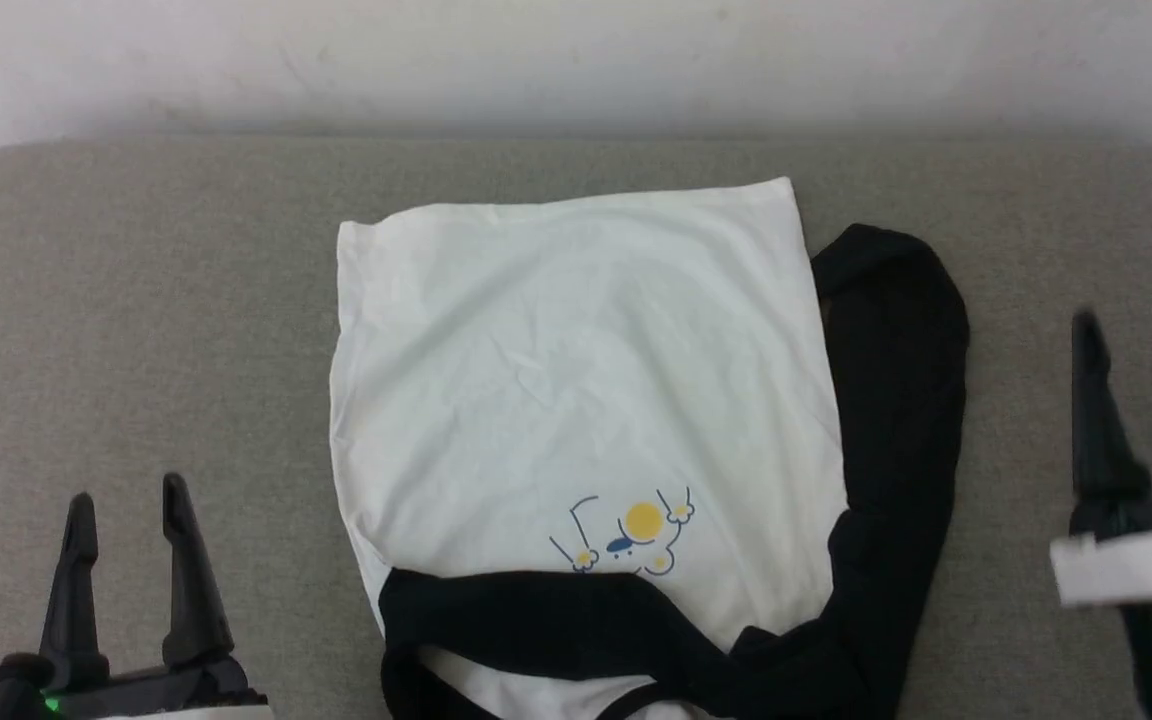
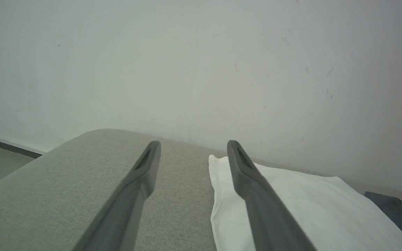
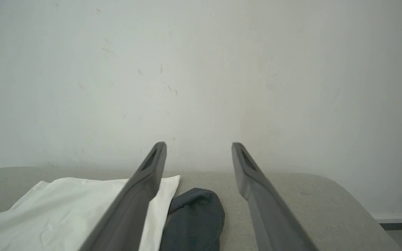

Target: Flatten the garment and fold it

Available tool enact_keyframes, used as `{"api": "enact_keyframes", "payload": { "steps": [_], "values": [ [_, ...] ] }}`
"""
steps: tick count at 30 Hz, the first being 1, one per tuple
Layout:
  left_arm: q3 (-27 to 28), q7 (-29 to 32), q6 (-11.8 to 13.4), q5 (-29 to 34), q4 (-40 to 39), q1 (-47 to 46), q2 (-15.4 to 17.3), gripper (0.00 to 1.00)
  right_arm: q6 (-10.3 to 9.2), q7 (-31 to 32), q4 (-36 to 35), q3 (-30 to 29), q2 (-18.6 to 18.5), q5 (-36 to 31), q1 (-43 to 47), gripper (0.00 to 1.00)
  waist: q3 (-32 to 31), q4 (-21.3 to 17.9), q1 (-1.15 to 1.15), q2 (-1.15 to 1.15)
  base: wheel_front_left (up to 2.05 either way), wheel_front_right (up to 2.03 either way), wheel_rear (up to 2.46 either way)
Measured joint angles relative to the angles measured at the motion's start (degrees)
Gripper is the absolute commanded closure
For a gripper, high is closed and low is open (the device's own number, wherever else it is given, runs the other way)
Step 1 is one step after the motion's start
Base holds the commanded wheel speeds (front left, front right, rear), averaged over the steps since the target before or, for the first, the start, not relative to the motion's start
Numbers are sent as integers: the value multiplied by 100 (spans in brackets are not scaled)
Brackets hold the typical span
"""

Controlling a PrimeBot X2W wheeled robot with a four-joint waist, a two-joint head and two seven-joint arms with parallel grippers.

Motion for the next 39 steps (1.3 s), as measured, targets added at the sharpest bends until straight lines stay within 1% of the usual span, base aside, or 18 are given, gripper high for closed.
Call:
{"api": "enact_keyframes", "payload": {
  "steps": [4,8,10,14,19,22,26,29,35,39],
  "values": [
    [93,0,-232,57,0,-225,-160,0,0,879,-230,67,-229,-26,-1191,0,291,11,1,0,0,0,0],
    [164,0,-449,109,21,-450,-314,0,0,1982,-76,123,-566,126,-2514,0,613,44,1,0,0,0,0],
    [182,0,-555,125,34,-551,-382,0,1,2551,164,132,-728,171,-3083,0,775,76,1,0,0,0,0],
    [236,0,-732,143,71,-733,-513,0,1,3694,811,88,-825,291,-3993,0,1105,166,2,0,0,0,0],
    [288,0,-943,167,137,-937,-635,0,0,4832,1522,-133,-888,152,-4539,0,1487,316,2,0,0,0,0],
    [334,0,-1036,238,154,-1044,-688,0,0,5289,1783,-137,-1021,-78,-4622,0,1680,418,1,0,0,0,0],
    [360,0,-1159,296,182,-1146,-754,0,0,5792,1945,-75,-1109,-123,-4606,0,1893,552,1,0,0,0,0],
    [367,0,-1232,305,243,-1224,-783,0,0,5874,1916,158,-1343,-170,-4562,0,2038,633,1,0,0,0,0],
    [364,0,-1338,305,399,-1350,-815,0,0,6014,1902,315,-1594,-160,-4430,0,2280,756,1,0,0,0,0],
    [364,0,-1388,305,467,-1374,-838,0,0,6072,1904,318,-1699,-109,-4402,0,2383,824,0,0,0,0,0]
  ]
}}
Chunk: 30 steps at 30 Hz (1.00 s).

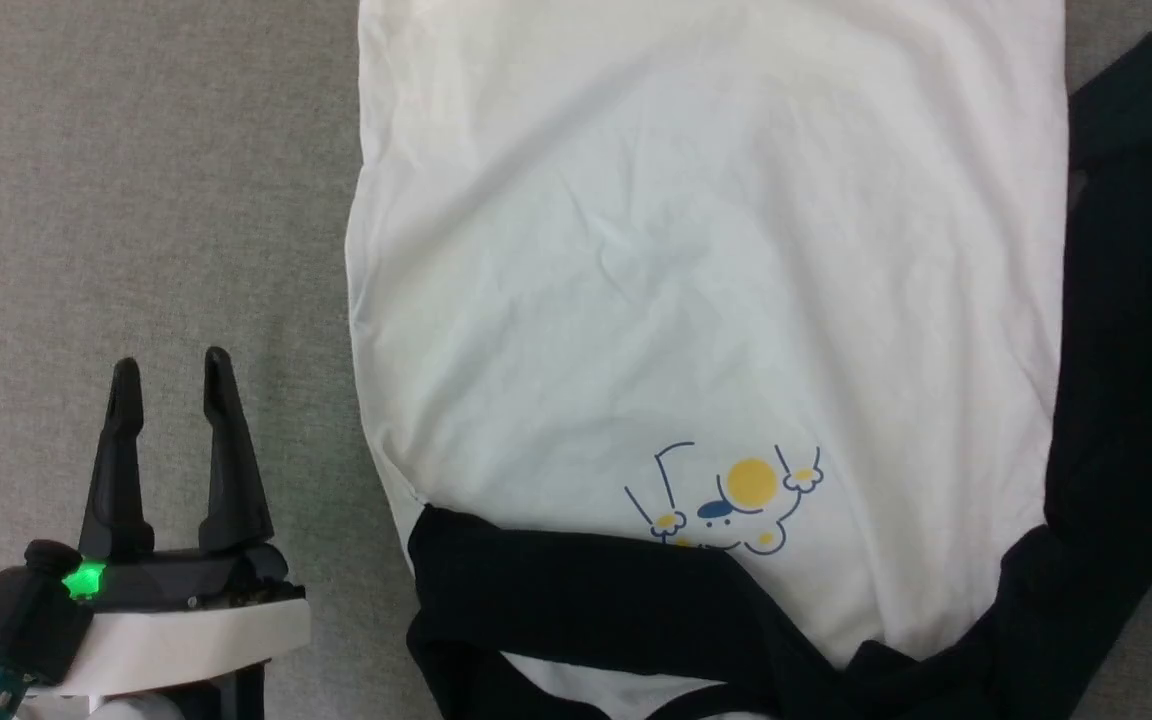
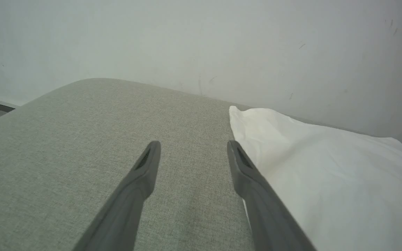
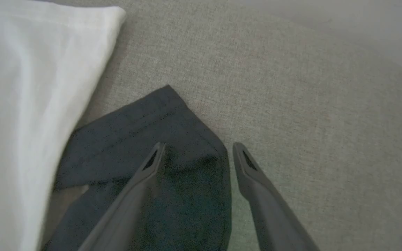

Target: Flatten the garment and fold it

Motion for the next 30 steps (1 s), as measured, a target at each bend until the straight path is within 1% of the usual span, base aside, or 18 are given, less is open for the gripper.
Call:
{"api": "enact_keyframes", "payload": {
  "steps": [7,8,9,10,11,16,19,23,27,30],
  "values": [
    [-21,0,-91,0,123,-114,-11,0,0,157,-18,-124,-29,104,52,0,99,111,0,0,0,0,0],
    [-24,0,-93,0,140,-114,-13,0,0,181,-31,-148,-14,116,52,23,107,128,0,0,0,0,0],
    [-29,0,-94,0,156,-114,-13,0,0,192,-43,-171,-2,115,52,59,112,143,0,0,0,0,0],
    [-35,0,-99,-1,175,-114,-13,0,0,193,-56,-180,4,114,52,83,115,157,0,0,0,0,0],
    [-36,0,-100,-1,187,-114,-13,0,0,187,-73,-178,4,109,52,100,118,168,-1,0,0,0,0],
    [-30,0,-142,-10,261,-115,-14,0,0,-3,-36,-199,7,52,52,100,90,175,0,0,0,0,0],
    [0,0,-142,-8,288,-114,-14,0,0,-246,-18,-189,58,45,49,100,21,145,0,0,0,0,0],
    [31,0,-149,24,302,-109,-16,0,0,-675,9,-240,218,67,45,100,-137,71,0,0,0,0,0],
    [88,0,-151,111,303,-60,-18,0,1,-1144,-19,-466,346,194,55,100,-380,-16,-1,-1,0,0,0],
    [135,0,-151,156,302,49,-22,0,1,-1474,-143,-809,382,323,212,100,-611,-80,-1,-1,0,0,0]
  ]
}}
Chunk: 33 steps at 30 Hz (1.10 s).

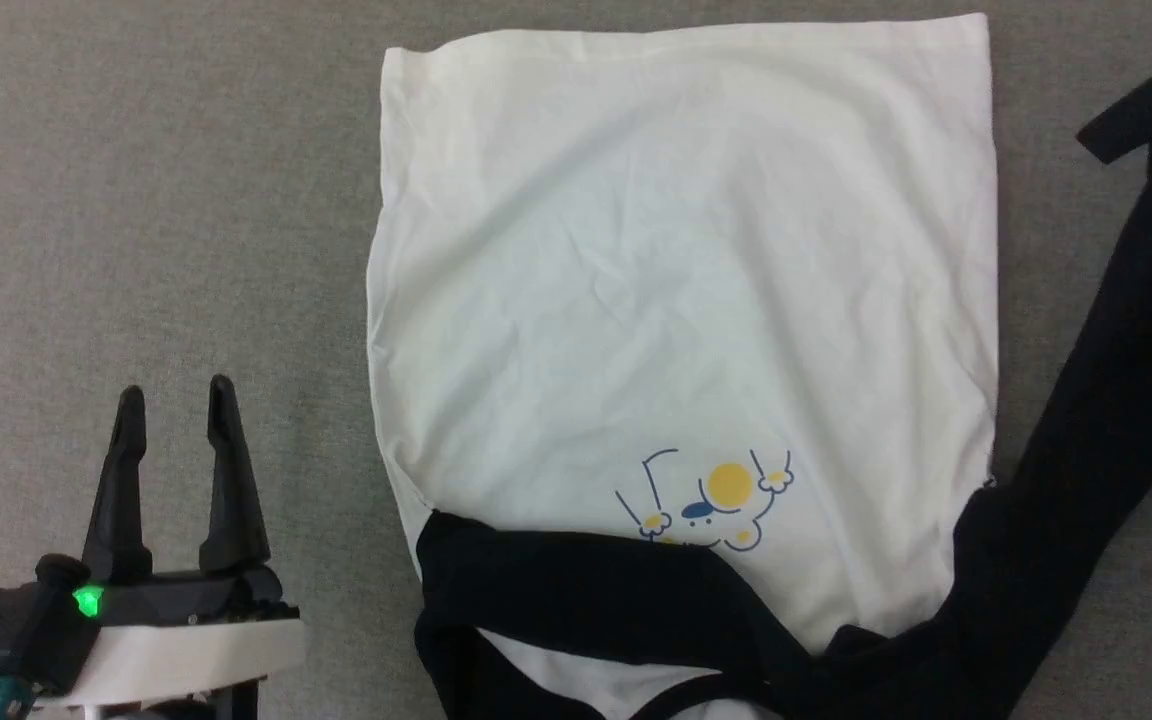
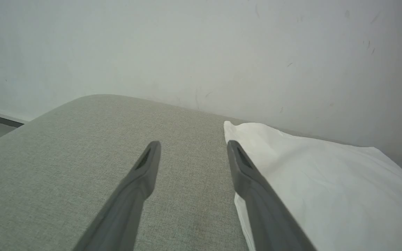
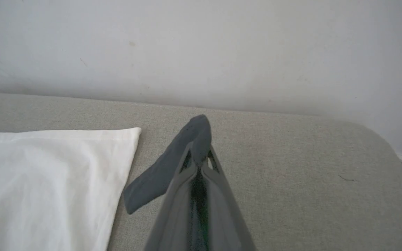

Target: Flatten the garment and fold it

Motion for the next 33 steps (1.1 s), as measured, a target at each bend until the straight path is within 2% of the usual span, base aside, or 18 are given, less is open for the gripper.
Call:
{"api": "enact_keyframes", "payload": {
  "steps": [6,12,17,26,33],
  "values": [
    [103,4,15,42,-20,405,12,0,0,-563,-331,-903,74,296,871,100,-534,-131,-1,0,0,0,0],
    [191,130,111,46,-183,756,31,0,-1,-1002,-580,-1879,499,646,2013,100,-1067,-273,-1,0,0,0,0],
    [235,283,170,48,-349,993,52,0,-1,-1381,-608,-2453,787,665,2814,100,-1458,-398,-2,0,0,0,0],
    [235,485,268,143,-564,1212,78,0,-1,-1895,-403,-2622,824,799,3256,100,-1946,-620,0,0,0,0,0],
    [229,539,339,146,-657,1356,78,0,-1,-1868,-987,-2036,476,1003,3243,100,-2207,-632,0,0,0,0,0]
  ]
}}
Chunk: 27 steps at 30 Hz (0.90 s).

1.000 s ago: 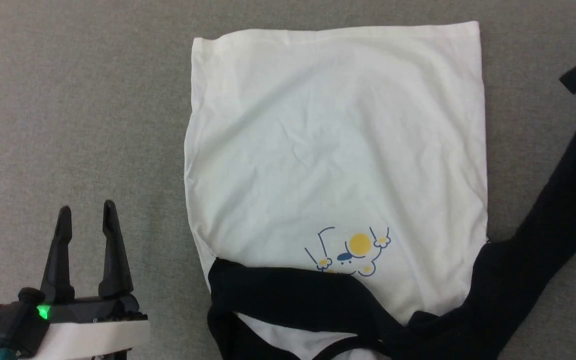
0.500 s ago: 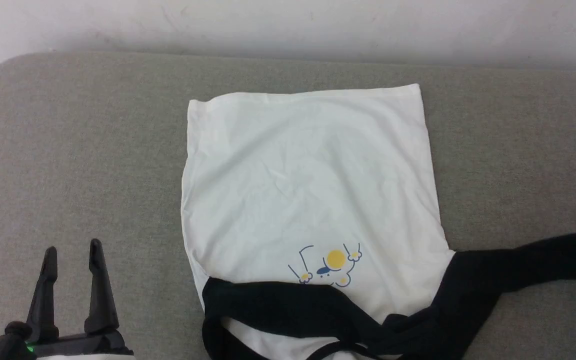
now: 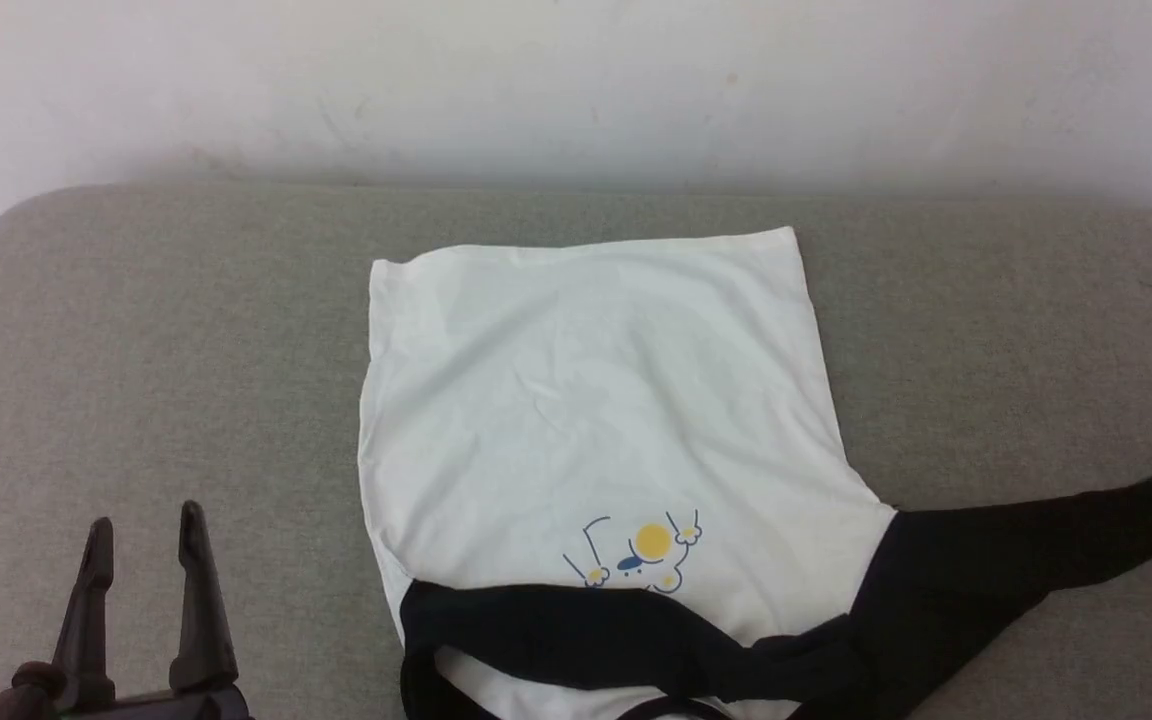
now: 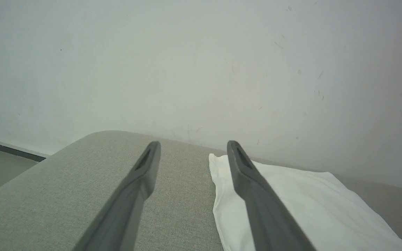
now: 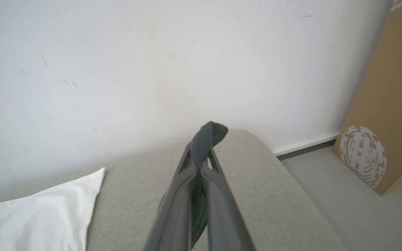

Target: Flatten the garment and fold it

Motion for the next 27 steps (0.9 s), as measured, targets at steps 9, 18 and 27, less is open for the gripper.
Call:
{"api": "enact_keyframes", "payload": {
  "steps": [9,18,27],
  "values": [
    [-122,31,93,-8,-43,90,-7,0,0,625,-1155,1763,38,126,-65,100,-167,108,1,0,0,0,0],
    [-146,32,131,-9,-91,137,-7,0,0,969,-1463,3819,221,243,-6,100,-231,258,1,0,0,0,0],
    [-254,32,176,-10,-84,153,-8,0,0,633,-575,5985,324,299,-226,100,-220,373,1,0,0,0,0]
  ]
}}
